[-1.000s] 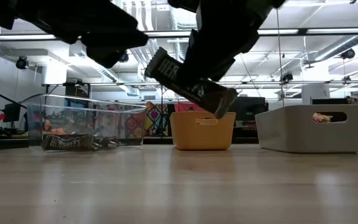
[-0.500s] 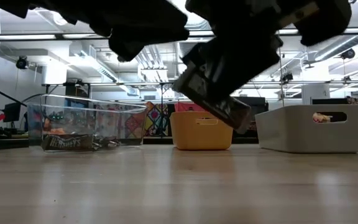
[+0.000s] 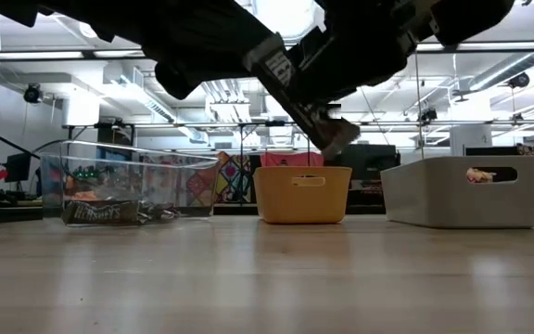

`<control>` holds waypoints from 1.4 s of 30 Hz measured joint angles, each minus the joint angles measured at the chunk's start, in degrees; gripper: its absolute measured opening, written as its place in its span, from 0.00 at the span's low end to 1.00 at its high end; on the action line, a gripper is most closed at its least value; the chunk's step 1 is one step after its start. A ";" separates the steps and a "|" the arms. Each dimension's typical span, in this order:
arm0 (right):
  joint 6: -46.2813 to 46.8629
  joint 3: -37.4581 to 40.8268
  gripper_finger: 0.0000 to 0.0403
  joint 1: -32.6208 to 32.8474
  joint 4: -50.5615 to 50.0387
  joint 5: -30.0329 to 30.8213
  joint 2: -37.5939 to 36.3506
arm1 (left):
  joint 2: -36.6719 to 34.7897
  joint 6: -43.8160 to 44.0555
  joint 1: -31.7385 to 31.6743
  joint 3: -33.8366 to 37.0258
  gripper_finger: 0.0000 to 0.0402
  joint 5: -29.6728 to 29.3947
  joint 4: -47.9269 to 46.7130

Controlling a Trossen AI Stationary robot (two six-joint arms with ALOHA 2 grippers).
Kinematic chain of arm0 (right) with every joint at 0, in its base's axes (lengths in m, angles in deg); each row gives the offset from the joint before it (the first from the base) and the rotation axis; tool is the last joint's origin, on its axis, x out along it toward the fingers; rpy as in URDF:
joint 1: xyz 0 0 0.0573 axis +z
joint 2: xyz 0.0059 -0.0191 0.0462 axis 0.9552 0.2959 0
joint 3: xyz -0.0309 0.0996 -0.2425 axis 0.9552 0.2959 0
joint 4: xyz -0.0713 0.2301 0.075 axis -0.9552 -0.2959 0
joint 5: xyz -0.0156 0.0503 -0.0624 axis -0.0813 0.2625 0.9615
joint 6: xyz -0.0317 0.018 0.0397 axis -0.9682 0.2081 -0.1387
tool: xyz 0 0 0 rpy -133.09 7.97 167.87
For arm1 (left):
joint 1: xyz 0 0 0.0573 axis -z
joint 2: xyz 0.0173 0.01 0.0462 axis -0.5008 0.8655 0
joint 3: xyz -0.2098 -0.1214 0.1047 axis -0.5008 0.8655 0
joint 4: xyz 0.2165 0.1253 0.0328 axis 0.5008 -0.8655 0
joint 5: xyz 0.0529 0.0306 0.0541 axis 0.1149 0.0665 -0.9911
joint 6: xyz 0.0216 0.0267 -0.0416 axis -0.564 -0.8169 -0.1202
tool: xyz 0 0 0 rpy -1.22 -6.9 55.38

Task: Organize candy in baskets
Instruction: Put the brown chocolate into the transparent bin

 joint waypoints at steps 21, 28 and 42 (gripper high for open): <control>5.31 1.14 0.07 0.00 -7.22 0.34 -2.13 | -1.16 -0.04 0.39 -0.09 0.60 2.36 -8.99; 5.56 1.14 0.07 -0.33 -0.95 6.10 -3.06 | -1.16 -0.09 0.26 -0.09 0.58 2.41 -8.77; 3.27 1.11 0.07 -0.66 4.81 6.43 -2.14 | -1.11 -3.72 0.46 -0.46 0.33 -1.86 -7.52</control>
